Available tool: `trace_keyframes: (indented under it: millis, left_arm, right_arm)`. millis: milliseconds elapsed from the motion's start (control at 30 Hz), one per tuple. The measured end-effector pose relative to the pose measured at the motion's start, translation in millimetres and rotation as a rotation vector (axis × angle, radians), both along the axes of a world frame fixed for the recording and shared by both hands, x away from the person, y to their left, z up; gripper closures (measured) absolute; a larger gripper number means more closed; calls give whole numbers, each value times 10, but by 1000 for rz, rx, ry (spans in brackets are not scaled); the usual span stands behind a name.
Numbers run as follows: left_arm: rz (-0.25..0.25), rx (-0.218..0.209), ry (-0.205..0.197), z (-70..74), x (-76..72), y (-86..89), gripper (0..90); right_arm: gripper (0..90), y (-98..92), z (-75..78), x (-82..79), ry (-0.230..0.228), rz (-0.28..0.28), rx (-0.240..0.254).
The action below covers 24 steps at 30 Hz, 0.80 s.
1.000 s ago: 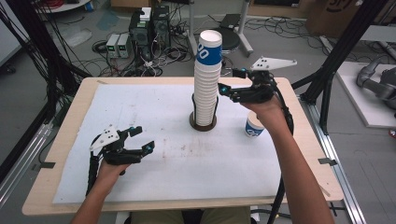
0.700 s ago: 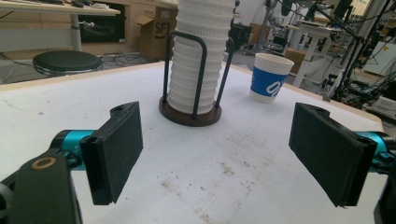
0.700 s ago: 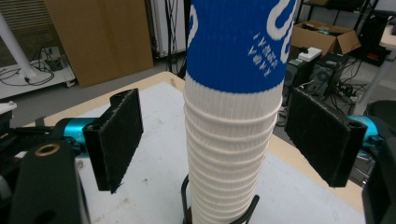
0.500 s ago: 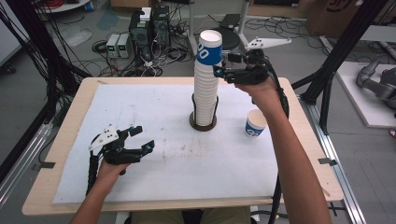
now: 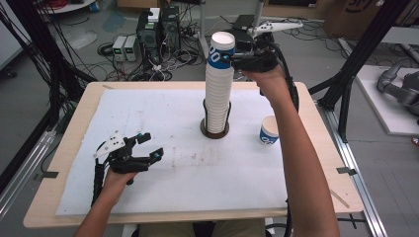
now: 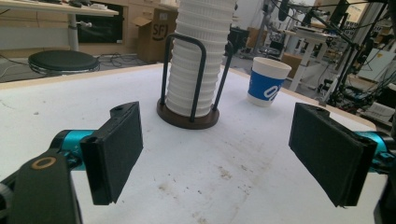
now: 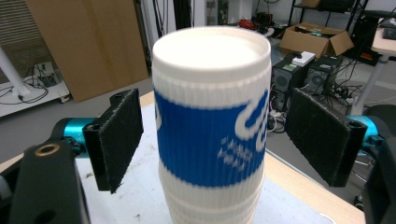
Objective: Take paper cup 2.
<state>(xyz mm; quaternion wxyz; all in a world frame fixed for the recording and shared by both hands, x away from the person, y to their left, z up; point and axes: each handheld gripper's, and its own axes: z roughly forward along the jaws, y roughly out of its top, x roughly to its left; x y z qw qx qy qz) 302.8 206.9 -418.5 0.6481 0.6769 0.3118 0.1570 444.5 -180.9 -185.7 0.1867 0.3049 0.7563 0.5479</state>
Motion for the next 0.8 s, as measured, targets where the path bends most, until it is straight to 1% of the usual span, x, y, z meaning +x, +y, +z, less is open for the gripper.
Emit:
trace_keyframes:
  millis: [67, 300, 367, 400, 467, 567, 800]
  left_arm:
    - [-1, 1, 1, 1, 0, 2, 176]
    - [-2, -4, 4, -1, 3, 3, 176]
    - [-5, -1, 3, -2, 5, 2, 176]
    - [-4, -1, 3, -4, 6, 0, 176]
    - [-6, -1, 6, -6, 6, -4, 176]
    - [-6, -1, 7, -6, 5, -3, 176]
    - [-5, -3, 9, -8, 7, -7, 176]
  right_arm:
    - [198, 44, 17, 29, 4, -3, -5]
    - [199, 174, 53, 113, -4, -21, -40]
    - [225, 190, 51, 126, -6, -15, -41]
    - [266, 194, 52, 126, -7, -11, -43]
    - [269, 204, 57, 122, -22, -9, -51]
    - [279, 208, 67, 116, -28, -12, -56]
    - [285, 215, 86, 110, -28, -13, -63]
